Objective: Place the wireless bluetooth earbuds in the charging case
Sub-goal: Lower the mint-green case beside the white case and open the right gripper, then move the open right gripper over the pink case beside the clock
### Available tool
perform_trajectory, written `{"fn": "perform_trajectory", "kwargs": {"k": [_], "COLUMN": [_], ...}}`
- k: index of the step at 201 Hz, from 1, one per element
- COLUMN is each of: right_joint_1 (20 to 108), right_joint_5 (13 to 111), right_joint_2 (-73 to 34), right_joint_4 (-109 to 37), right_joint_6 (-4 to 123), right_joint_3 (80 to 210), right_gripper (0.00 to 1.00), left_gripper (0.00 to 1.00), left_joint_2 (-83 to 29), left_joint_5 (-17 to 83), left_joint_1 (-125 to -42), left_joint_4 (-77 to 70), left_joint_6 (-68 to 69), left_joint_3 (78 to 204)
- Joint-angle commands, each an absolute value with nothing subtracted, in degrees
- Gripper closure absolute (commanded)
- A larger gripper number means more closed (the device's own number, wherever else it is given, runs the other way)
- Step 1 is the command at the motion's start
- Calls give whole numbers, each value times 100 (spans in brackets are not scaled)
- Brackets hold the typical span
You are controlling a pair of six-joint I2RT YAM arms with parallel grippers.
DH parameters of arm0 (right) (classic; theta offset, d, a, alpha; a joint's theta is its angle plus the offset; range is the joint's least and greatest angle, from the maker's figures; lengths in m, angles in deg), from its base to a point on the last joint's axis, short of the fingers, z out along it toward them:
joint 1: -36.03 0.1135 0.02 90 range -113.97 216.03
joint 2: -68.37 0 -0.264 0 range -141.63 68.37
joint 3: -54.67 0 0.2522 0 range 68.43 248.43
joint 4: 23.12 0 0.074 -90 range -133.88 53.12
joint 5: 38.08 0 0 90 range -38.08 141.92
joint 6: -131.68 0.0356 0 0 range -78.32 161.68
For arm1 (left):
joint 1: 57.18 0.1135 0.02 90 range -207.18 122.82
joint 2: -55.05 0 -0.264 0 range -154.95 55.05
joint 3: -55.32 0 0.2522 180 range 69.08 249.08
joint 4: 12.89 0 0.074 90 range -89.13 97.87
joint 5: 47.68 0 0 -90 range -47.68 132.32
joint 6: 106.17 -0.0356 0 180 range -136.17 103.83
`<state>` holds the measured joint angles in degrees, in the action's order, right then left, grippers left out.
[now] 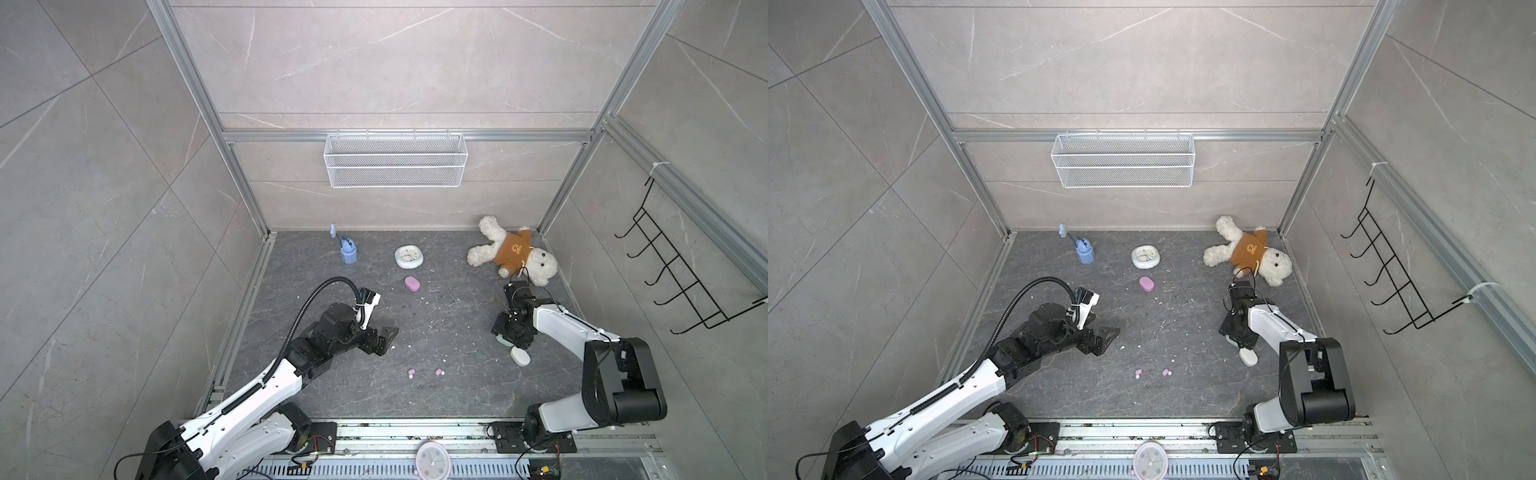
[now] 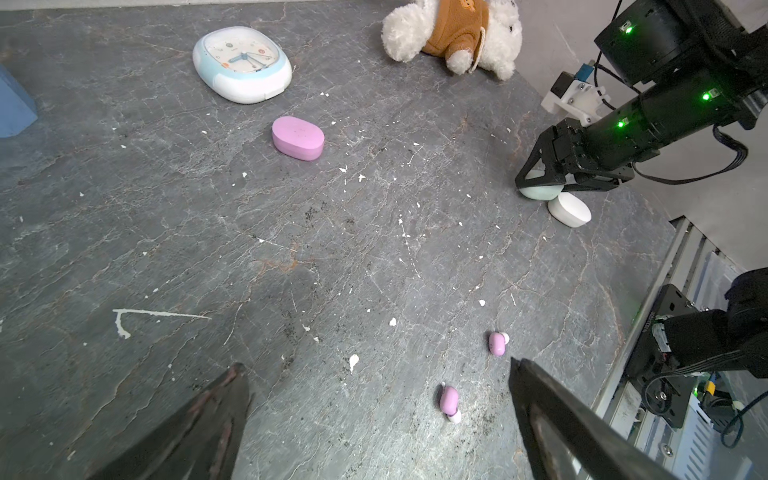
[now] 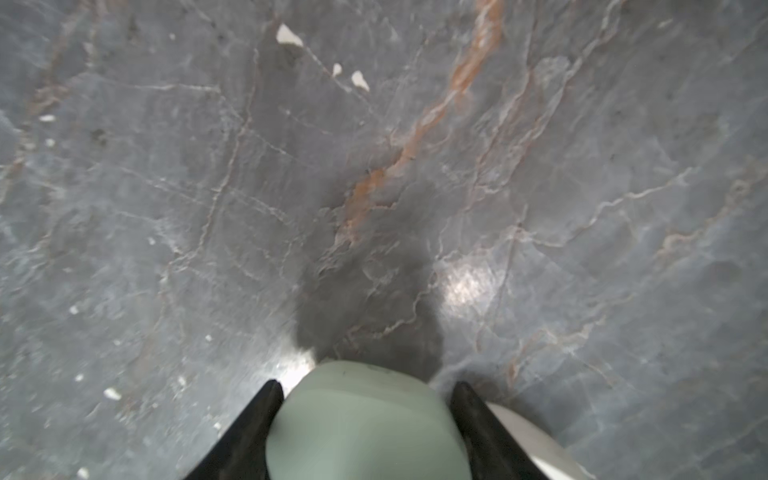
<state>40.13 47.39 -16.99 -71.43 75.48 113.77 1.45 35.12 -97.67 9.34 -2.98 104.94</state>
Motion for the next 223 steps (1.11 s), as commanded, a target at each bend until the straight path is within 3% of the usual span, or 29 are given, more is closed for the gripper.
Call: {"fn": "perform_trajectory", "kwargs": {"k": [1, 25, 71, 102, 137, 189, 223], "right_joint_1": [3990, 3985, 3992, 4127, 4869, 6121, 6471], "right_joint_5": [4663, 4697, 4784, 4893, 4879, 4966, 4986], "right_joint_2": [-1846, -1839, -1533, -1057, -1033, -2368, -3580], "right_joint_4": [-7006, -7063, -7531, -7969, -8387, -8259, -8010], "right_joint_6": [7548, 7537, 7462, 7442, 7425, 7293, 6960], "right_joint_3": [11293, 11325, 11587, 11939, 12769, 14458, 15542], "right_gripper": [41, 23, 8, 6, 5, 5, 7], "left_gripper": [0, 0, 0, 0, 0, 0, 0], "left_joint_2": [315, 351, 405, 560, 746, 1002, 1145], "left_joint_5": [3772, 3866, 3996, 4156, 4109, 3820, 3777], "left_joint_1": [-9762, -9761, -9766, -9738, -9596, -9363, -9357], "left_joint_4": [994, 1072, 1181, 1253, 1370, 1554, 1596], "left_joint_6": [-123, -123, -115, 8, 319, 505, 585], "left_joint_3": [10489, 10518, 10573, 10556, 10453, 10407, 10363]}}
